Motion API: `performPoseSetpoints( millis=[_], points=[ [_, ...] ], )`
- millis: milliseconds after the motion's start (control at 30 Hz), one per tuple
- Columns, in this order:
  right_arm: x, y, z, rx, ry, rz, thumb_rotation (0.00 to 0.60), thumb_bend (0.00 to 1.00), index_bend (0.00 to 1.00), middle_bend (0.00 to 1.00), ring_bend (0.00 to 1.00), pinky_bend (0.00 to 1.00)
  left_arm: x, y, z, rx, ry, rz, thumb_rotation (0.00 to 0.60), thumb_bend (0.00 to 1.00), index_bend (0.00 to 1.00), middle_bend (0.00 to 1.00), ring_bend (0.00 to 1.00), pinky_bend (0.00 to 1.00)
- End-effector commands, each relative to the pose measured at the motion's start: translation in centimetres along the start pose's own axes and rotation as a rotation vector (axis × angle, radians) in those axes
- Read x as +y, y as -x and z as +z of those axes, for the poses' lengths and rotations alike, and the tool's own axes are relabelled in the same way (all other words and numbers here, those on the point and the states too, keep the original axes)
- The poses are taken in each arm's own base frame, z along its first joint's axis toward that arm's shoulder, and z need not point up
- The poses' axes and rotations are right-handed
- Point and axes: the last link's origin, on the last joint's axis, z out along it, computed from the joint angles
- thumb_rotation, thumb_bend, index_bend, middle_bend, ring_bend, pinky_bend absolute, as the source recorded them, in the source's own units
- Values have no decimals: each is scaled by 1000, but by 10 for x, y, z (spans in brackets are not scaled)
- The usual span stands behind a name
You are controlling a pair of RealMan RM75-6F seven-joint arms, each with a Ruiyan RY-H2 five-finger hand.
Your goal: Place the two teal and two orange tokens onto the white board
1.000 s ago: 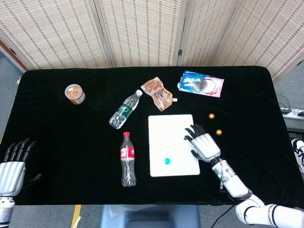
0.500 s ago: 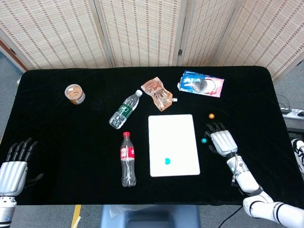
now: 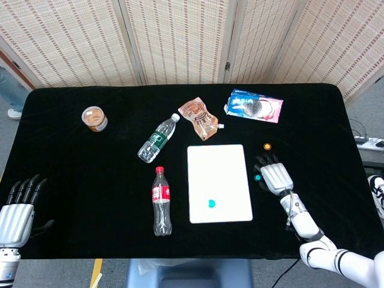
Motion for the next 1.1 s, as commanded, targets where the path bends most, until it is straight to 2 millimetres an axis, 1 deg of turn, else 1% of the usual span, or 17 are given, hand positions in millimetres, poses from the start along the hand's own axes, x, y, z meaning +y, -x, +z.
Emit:
performPoseSetpoints(
  millis=[33,633,733,833,967,1100],
  points=[
    [-1,1,2,-4,-2,-5,600,428,385,144,35,0,0,0,0,0,0,1,600,170,0,0,8,0],
    [0,2,8,-4,4,-2,600,428,479,175,48,0,1,1,2,-5,1,4,600,170,0,0,6,0],
    [0,-3,3,12,-9,5,600,429,485,180,51,0,1,0,1,-6,0,5,600,171,0,0,6,0],
    [-2,-12,-6,35,-43,11,600,429,490,188,54,0,1,0,1,-7,1,10,600,170,0,0,7,0],
    [-13,-23,-22,48,-124,19,600,429,497,201,61,0,1,-2,1,-1,0,9,600,170,0,0,6,0],
    [-34,-25,-36,37,-224,0,600,429,497,202,62,0,2,-3,1,-1,1,10,600,171,0,0,6,0]
  ],
)
